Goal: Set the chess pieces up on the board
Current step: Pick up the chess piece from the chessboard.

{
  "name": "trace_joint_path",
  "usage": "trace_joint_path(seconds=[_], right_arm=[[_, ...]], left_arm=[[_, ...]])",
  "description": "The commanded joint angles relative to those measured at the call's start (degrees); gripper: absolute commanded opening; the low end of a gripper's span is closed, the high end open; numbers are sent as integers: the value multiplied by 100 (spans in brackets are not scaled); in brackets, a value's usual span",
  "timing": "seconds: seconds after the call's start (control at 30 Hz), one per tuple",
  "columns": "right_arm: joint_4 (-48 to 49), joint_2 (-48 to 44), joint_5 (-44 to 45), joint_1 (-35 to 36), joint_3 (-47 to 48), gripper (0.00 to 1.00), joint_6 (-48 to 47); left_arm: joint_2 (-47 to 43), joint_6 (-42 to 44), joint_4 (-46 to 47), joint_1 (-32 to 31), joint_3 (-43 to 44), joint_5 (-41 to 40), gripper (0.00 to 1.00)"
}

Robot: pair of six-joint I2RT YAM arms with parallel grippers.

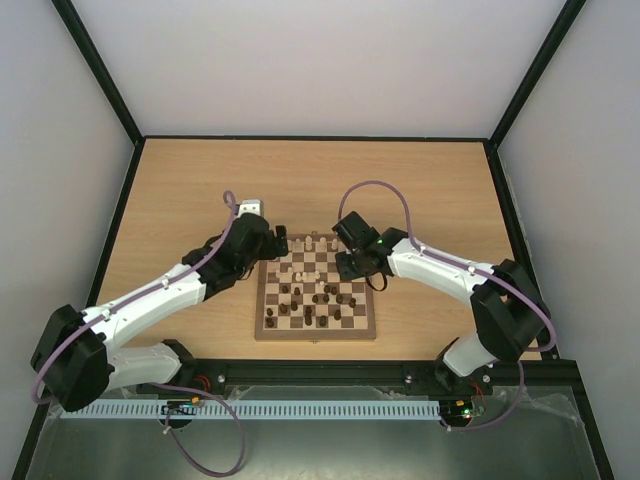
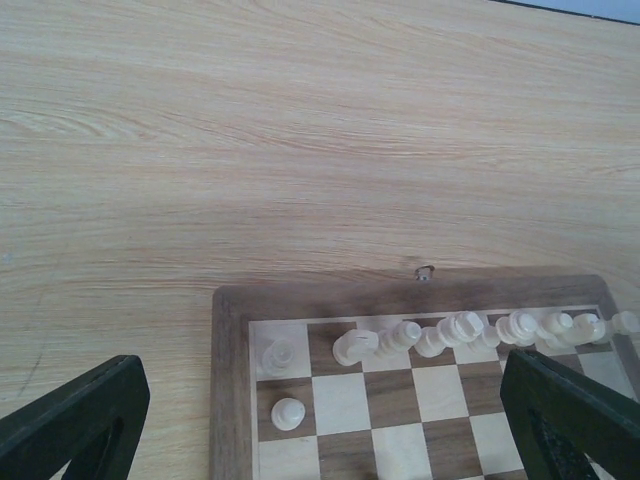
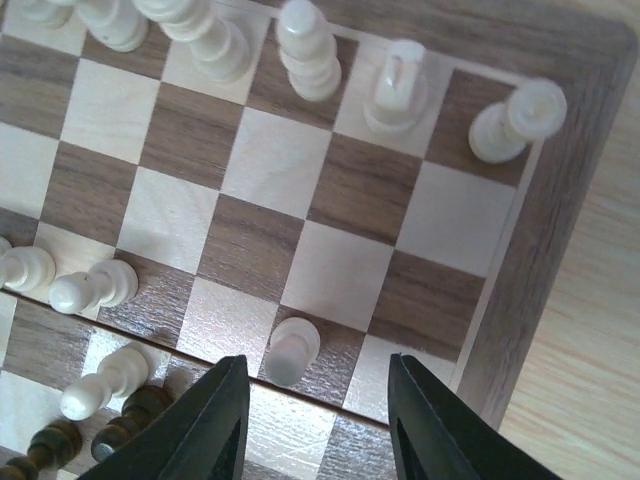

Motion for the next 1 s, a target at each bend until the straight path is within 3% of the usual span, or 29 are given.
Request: trace_joint_path(seconds=[0.0, 0.97], right_arm=[[-370, -183, 112, 71, -120, 38, 163], [-256, 394, 149, 299, 193, 20, 152]], left_arm=[[-155, -33, 373, -1, -149, 189, 99], [-157, -17, 425, -18, -191, 317, 99]])
